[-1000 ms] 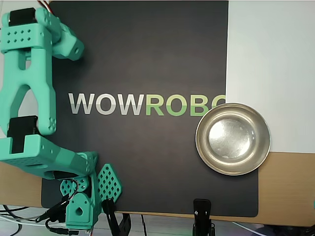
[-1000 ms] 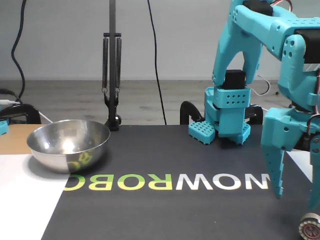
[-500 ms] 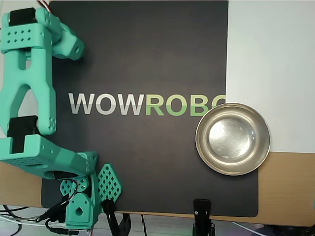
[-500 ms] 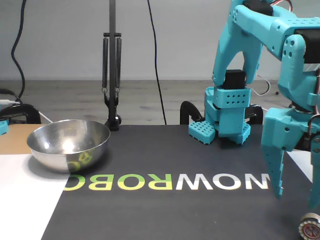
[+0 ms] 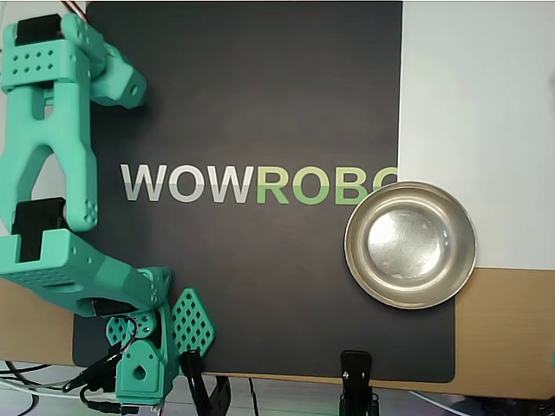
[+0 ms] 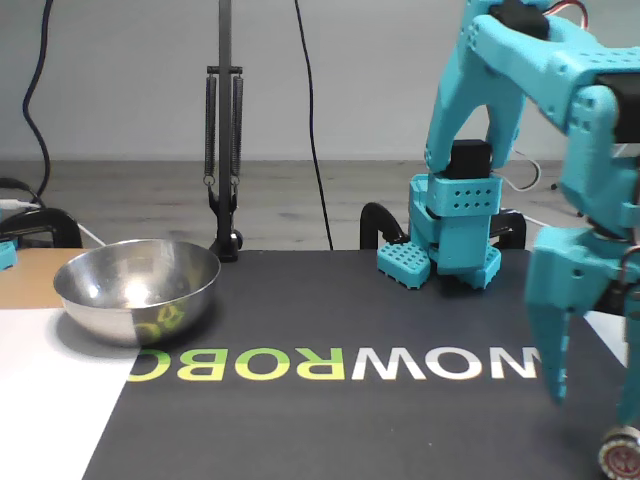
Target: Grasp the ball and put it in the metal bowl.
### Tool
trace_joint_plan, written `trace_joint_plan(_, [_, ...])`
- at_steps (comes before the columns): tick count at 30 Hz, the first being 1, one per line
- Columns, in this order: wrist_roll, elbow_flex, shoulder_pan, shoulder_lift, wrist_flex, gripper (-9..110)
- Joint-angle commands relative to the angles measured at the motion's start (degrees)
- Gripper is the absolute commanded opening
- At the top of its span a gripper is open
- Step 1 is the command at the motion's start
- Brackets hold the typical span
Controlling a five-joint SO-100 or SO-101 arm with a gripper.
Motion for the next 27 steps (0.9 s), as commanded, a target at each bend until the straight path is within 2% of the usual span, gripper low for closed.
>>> trace_joint_plan(1, [-0.44, -2.11, -0.62, 0.09, -0.44, 56])
trace_joint_plan(27, [0.09, -4.75, -1.49, -0.09, -0.44, 56])
